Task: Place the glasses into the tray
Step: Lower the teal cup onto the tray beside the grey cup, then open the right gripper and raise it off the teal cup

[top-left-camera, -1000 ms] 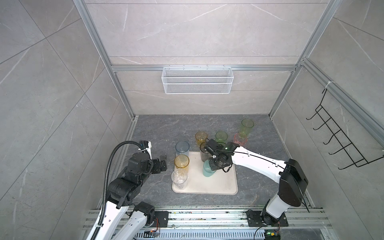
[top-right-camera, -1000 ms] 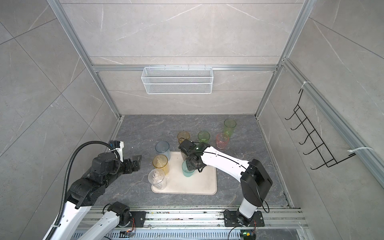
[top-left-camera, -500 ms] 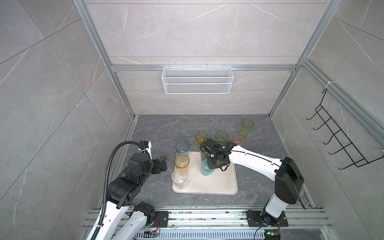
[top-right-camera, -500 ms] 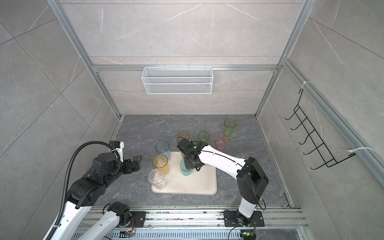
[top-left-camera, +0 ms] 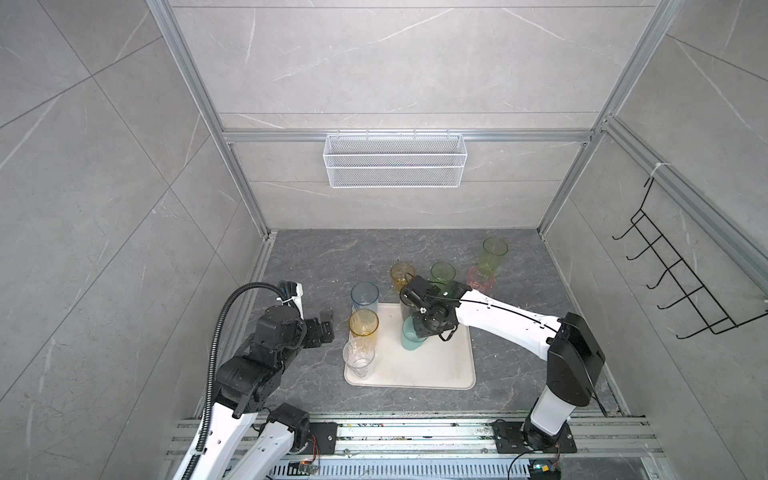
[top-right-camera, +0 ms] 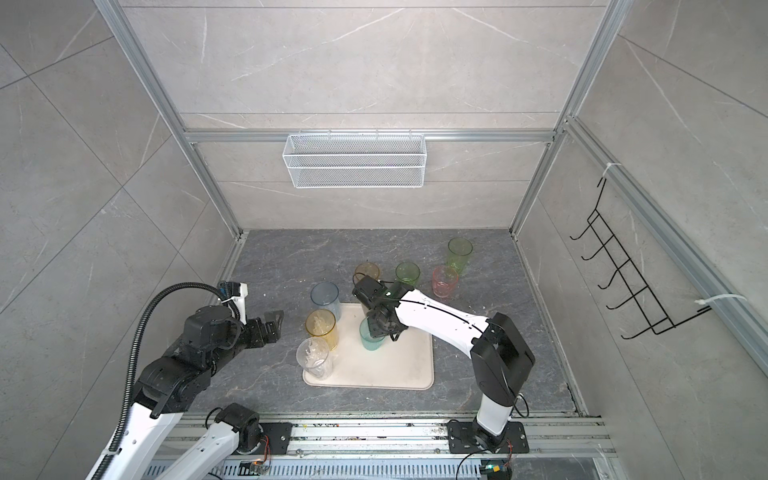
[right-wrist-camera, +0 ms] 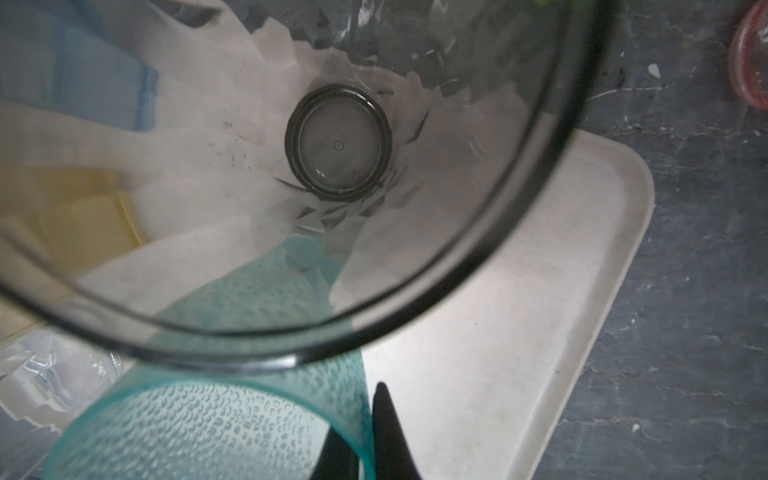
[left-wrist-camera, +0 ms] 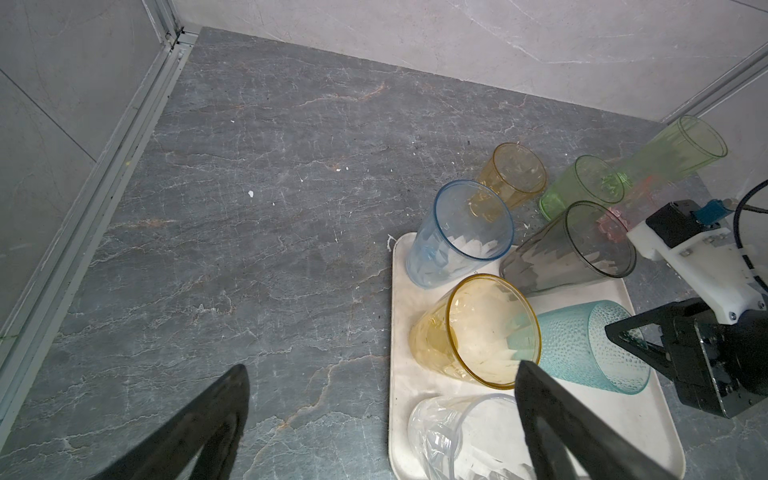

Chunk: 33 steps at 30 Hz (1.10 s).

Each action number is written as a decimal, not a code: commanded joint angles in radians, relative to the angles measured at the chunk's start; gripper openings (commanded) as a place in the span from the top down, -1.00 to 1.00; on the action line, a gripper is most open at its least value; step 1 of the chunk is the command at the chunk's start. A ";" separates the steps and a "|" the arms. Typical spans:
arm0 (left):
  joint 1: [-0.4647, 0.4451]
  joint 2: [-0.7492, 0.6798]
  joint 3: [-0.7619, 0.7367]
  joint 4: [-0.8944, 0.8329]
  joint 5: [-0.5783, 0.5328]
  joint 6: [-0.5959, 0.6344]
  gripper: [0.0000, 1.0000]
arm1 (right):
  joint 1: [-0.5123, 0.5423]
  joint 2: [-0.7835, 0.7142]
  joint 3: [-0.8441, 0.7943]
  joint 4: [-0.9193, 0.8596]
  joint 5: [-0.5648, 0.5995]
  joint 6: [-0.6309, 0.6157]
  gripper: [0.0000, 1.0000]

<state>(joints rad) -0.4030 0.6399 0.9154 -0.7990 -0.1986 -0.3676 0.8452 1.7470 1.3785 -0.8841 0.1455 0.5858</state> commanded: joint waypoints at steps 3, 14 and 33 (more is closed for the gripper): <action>0.006 -0.006 0.000 0.029 0.012 -0.008 -1.00 | 0.007 0.015 0.031 -0.003 0.016 0.018 0.70; 0.006 -0.006 0.000 0.029 0.012 -0.010 -1.00 | 0.007 0.006 0.062 -0.015 0.009 0.014 0.53; 0.006 -0.013 0.000 0.029 0.009 -0.009 -1.00 | 0.008 -0.184 0.103 -0.040 0.086 -0.047 0.07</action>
<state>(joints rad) -0.4030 0.6369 0.9154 -0.7990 -0.1989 -0.3676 0.8459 1.6154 1.4551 -0.9226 0.1757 0.5613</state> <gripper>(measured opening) 0.997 0.462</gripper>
